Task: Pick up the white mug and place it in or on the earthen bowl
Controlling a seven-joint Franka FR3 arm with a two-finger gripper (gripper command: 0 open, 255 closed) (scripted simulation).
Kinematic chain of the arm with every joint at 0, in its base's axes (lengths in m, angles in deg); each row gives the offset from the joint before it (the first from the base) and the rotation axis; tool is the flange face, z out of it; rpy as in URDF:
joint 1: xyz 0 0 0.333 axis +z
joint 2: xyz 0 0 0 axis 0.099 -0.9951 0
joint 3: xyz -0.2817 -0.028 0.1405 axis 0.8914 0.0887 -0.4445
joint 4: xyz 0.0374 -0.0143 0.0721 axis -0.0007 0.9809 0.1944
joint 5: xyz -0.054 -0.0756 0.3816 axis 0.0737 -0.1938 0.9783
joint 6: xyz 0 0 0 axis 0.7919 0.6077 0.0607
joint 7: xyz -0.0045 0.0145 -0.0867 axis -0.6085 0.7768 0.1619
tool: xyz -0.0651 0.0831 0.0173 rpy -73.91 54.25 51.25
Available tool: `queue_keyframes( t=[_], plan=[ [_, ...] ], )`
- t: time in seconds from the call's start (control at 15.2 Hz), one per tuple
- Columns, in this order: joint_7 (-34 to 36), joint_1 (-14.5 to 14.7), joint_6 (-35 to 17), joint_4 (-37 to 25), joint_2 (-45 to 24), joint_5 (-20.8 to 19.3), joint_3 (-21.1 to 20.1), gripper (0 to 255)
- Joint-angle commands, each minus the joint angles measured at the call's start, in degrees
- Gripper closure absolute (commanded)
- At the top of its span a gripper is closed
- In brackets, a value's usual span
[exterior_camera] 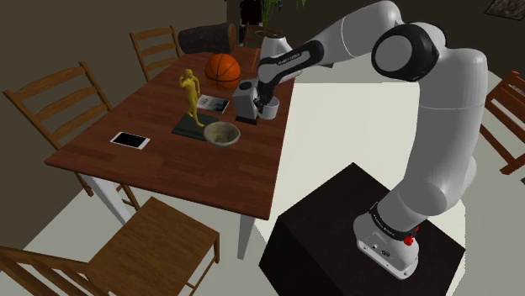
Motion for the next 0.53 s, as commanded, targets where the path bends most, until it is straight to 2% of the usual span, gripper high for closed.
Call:
queue_keyframes(
  t=[0.0,0.07,0.46],
  plan=[
    [-0.1,0.0,1.2,-0.3,0.9,0.1,-0.1,255],
    [-0.1,0.0,1.5,-0.4,1.1,0.1,-0.1,255],
    [6.4,5.6,5.9,-9.9,-4.3,-1.0,-1.0,255]
  ],
)
